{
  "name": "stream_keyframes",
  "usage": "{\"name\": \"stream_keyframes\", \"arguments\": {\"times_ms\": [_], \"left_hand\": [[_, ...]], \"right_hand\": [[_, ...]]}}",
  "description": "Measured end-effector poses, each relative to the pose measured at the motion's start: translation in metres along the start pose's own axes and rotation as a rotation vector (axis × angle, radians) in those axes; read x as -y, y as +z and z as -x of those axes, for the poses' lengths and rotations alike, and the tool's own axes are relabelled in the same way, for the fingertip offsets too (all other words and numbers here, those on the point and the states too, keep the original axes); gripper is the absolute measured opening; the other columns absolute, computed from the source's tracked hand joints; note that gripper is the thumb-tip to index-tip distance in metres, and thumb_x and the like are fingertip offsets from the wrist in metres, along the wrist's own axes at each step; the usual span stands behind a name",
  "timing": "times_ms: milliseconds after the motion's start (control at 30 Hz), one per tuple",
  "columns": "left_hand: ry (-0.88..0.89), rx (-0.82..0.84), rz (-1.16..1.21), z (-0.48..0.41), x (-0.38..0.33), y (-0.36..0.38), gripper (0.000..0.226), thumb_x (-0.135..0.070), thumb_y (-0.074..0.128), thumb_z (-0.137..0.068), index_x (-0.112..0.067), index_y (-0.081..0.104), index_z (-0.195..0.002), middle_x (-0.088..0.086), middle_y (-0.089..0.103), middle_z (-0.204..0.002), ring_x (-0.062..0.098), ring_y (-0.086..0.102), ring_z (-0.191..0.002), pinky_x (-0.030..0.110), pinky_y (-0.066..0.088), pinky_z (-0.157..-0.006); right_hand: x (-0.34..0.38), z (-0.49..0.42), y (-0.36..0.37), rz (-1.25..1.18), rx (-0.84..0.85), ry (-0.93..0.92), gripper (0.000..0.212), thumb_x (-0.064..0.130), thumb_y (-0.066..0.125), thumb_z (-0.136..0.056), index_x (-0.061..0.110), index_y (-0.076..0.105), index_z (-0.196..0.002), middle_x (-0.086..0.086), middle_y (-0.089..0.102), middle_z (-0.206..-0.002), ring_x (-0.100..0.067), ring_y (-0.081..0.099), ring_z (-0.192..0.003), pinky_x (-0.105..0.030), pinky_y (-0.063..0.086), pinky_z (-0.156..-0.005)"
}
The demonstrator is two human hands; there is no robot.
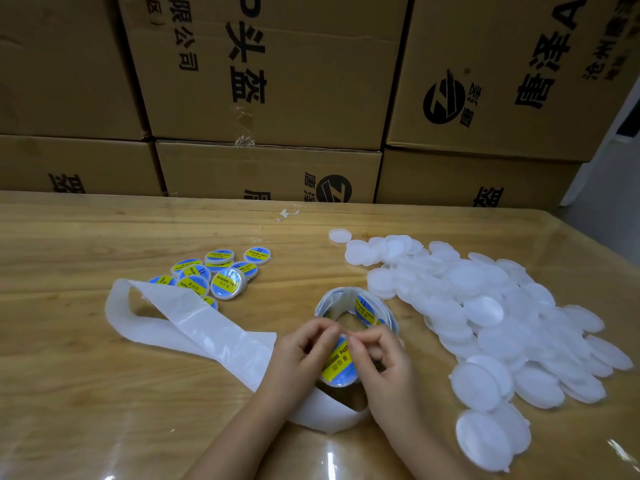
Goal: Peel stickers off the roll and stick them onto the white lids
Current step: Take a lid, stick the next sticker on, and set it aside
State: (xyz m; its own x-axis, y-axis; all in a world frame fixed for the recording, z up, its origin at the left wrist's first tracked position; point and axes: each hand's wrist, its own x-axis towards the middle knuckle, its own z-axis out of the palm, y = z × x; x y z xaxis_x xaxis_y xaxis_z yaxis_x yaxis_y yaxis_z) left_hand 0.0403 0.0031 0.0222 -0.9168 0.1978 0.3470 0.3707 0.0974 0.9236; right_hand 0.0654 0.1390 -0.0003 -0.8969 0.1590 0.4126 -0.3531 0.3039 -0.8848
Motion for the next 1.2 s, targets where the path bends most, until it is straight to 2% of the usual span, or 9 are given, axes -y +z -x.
{"name": "stream_keyframes", "arguments": {"times_ms": [167,400,567,767,900,967,1033,1100,1200], "left_hand": [[0.038,0.1,-0.022,0.004,-0.005,0.003,0.025,-0.035,0.066,-0.08,-0.029,0.061,-0.104,-0.02,0.065,-0.101,0.0,0.062,-0.095,0.01,0.045,-0.076],[0.076,0.098,-0.165,0.005,-0.001,0.004,0.012,-0.034,0.051,-0.089,-0.038,0.052,-0.1,-0.029,0.06,-0.102,-0.004,0.059,-0.093,0.008,0.041,-0.076],[0.101,-0.011,-0.204,0.003,0.004,-0.001,0.023,-0.049,0.042,-0.086,-0.034,0.056,-0.096,-0.023,0.063,-0.095,0.002,0.061,-0.088,0.013,0.043,-0.074],[0.11,-0.053,-0.165,0.0,0.009,0.002,0.028,-0.046,0.033,-0.091,-0.035,0.057,-0.086,-0.02,0.064,-0.085,0.002,0.061,-0.079,0.013,0.043,-0.07],[0.081,-0.047,-0.096,0.0,0.01,0.004,0.022,-0.035,0.037,-0.095,-0.031,0.058,-0.092,-0.018,0.065,-0.087,0.001,0.06,-0.081,0.011,0.042,-0.072],[0.066,-0.045,-0.08,0.001,0.009,0.003,0.019,-0.046,0.043,-0.091,-0.038,0.055,-0.102,-0.02,0.064,-0.087,0.0,0.06,-0.078,0.011,0.043,-0.068],[0.078,-0.001,-0.107,0.003,0.009,0.001,0.035,-0.053,0.058,-0.078,-0.048,0.048,-0.112,-0.022,0.061,-0.089,0.001,0.058,-0.07,0.016,0.046,-0.064],[0.161,0.055,-0.231,0.004,0.01,-0.002,0.059,-0.051,0.072,-0.068,-0.051,0.042,-0.119,-0.024,0.055,-0.095,0.004,0.055,-0.068,0.02,0.048,-0.063],[0.303,0.081,-0.368,0.002,0.011,-0.004,0.065,-0.049,0.075,-0.069,-0.055,0.037,-0.121,-0.025,0.05,-0.106,0.003,0.055,-0.074,0.012,0.045,-0.066]], "right_hand": [[-0.005,-0.002,-0.002,-0.011,-0.083,0.038,0.024,0.064,0.053,-0.079,0.041,0.059,-0.085,0.003,0.069,-0.073,-0.029,0.062,-0.094,-0.053,0.052,-0.077],[-0.001,0.002,-0.004,-0.001,-0.021,-0.015,0.028,0.067,0.049,-0.082,0.044,0.061,-0.095,0.0,0.067,-0.081,-0.03,0.06,-0.098,-0.049,0.051,-0.08],[0.007,0.004,0.002,0.097,0.002,-0.109,0.026,0.044,0.058,-0.079,0.043,0.06,-0.105,0.018,0.06,-0.081,-0.02,0.055,-0.093,-0.027,0.047,-0.083],[0.002,0.004,0.003,0.123,-0.029,-0.111,0.013,0.045,0.052,-0.084,0.041,0.06,-0.094,0.015,0.063,-0.066,-0.007,0.05,-0.099,-0.018,0.042,-0.082],[-0.004,0.004,0.002,0.089,-0.056,-0.057,0.022,0.053,0.048,-0.086,0.038,0.06,-0.095,0.009,0.068,-0.074,-0.012,0.052,-0.103,-0.024,0.047,-0.079],[-0.004,0.004,0.001,0.054,-0.074,-0.042,0.022,0.056,0.048,-0.085,0.04,0.06,-0.094,0.005,0.068,-0.077,-0.019,0.057,-0.098,-0.032,0.05,-0.079],[-0.002,0.002,0.0,-0.02,-0.14,-0.018,0.018,0.055,0.049,-0.085,0.043,0.06,-0.093,0.004,0.069,-0.08,-0.019,0.064,-0.089,-0.034,0.054,-0.075],[0.001,0.0,-0.001,-0.076,-0.225,-0.021,0.01,0.048,0.051,-0.087,0.045,0.059,-0.092,0.01,0.07,-0.085,-0.008,0.068,-0.08,-0.022,0.054,-0.068],[0.002,-0.001,-0.003,-0.075,-0.237,-0.025,0.012,0.038,0.05,-0.089,0.045,0.059,-0.093,0.012,0.07,-0.091,-0.006,0.068,-0.081,-0.028,0.055,-0.068]]}}
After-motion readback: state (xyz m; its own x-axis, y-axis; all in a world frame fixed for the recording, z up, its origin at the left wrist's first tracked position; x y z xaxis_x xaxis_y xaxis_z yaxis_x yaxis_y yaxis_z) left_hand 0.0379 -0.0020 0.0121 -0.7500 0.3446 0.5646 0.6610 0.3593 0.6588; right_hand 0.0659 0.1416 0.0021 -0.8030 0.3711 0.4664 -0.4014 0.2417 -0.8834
